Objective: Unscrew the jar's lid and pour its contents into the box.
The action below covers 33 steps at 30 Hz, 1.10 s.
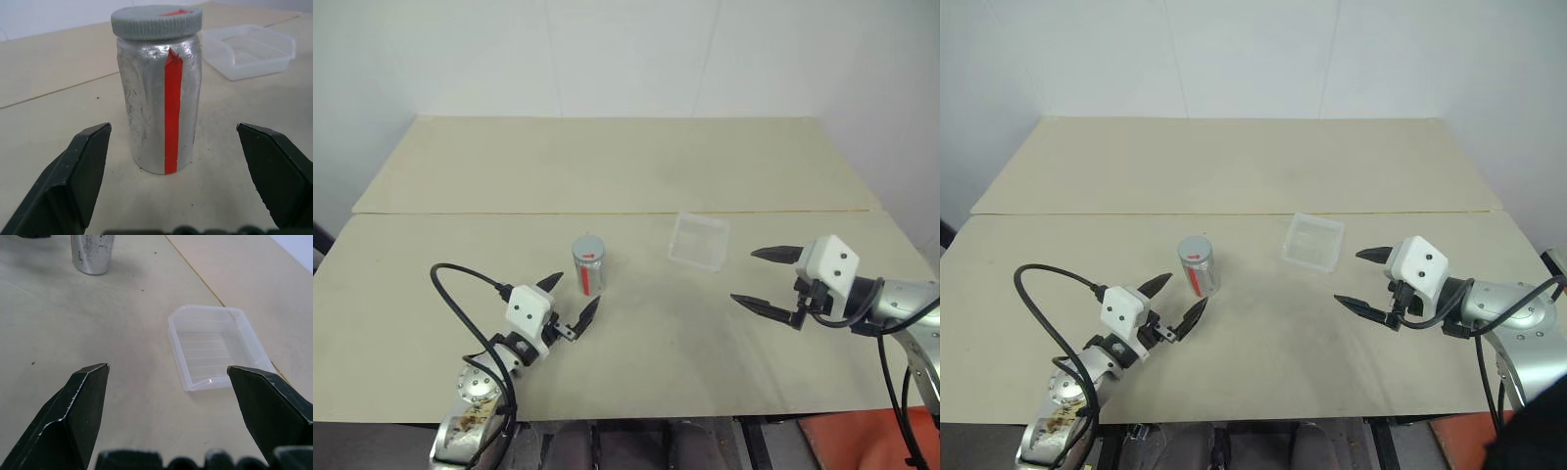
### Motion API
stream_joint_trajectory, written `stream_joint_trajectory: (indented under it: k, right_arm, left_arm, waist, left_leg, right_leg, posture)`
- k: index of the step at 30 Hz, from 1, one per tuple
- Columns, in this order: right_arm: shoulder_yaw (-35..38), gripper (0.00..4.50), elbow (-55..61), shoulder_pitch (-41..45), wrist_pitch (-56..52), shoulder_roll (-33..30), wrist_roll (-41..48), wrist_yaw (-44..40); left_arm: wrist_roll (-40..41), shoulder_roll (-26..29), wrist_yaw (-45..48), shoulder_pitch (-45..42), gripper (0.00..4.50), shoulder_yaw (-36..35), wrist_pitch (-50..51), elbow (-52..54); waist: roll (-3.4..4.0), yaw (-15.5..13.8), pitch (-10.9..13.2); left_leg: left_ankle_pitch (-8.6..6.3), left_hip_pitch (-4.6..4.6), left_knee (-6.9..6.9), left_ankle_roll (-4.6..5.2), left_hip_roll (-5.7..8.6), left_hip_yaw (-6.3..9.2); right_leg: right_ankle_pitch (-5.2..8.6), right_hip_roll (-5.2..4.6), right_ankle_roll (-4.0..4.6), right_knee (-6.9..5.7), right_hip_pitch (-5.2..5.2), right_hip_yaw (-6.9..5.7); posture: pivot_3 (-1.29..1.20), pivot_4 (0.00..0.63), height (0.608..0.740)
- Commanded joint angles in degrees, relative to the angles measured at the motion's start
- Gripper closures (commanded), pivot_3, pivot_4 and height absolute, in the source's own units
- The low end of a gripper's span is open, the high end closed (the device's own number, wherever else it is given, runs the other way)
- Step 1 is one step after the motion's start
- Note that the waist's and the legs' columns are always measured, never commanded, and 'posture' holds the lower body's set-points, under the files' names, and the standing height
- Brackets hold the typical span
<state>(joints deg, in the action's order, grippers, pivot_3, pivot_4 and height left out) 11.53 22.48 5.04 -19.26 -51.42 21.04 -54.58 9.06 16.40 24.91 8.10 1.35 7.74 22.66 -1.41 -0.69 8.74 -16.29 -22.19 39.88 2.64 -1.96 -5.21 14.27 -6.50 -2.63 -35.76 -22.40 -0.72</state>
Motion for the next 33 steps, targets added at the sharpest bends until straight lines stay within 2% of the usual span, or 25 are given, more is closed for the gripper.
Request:
stream_joint_trajectory:
  k: [1, 18, 28, 33]
  right_arm:
    - [1.6, 0.00, 1.2, 0.3, 0.0, -0.6, 0.3, 0.4]
    - [3.0, 0.00, 1.0, 1.2, -0.5, -1.2, 0.2, 1.2]
    - [3.9, 0.00, 1.5, 0.6, -0.6, -1.6, 0.1, 2.0]
    - [4.9, 0.00, 1.7, 0.0, -0.6, -1.9, 0.1, 2.2]
  left_arm:
    - [-2.0, -3.4, -4.5, -1.1, 0.03, 0.6, -2.7, -1.4]
    - [-5.7, -8.4, -7.9, -7.1, 0.03, 4.1, -9.0, -10.5]
    - [-10.1, -12.0, -13.9, -11.8, 0.03, 4.7, -14.2, -17.1]
    - [-11.7, -12.6, -15.7, -11.4, 0.03, 5.0, -14.6, -17.9]
  waist:
    - [-0.01, 0.0, 0.0]
    - [0.00, 0.0, 0.0]
    - [-0.01, 0.0, 0.0]
    - [-0.01, 0.0, 0.0]
  left_leg:
    - [0.00, -0.01, 0.00, 0.01, 0.00, 0.00]
    - [-0.01, -0.03, 0.02, 0.02, 0.01, 0.02]
    - [-0.01, -0.03, 0.03, 0.02, 0.02, 0.02]
    - [-0.01, -0.04, 0.03, 0.03, 0.02, 0.03]
  right_leg:
    - [0.00, -0.01, 0.00, 0.00, 0.00, 0.01]
    - [-0.01, -0.01, -0.01, 0.00, 0.01, -0.02]
    - [-0.01, -0.01, -0.02, 0.02, 0.01, -0.03]
    - [-0.01, -0.01, -0.02, 0.02, 0.01, -0.04]
  posture:
    - [0.00, 0.150, 0.740]
    - [0.00, 0.150, 0.740]
    - [0.00, 0.150, 0.740]
    - [0.00, 0.150, 0.740]
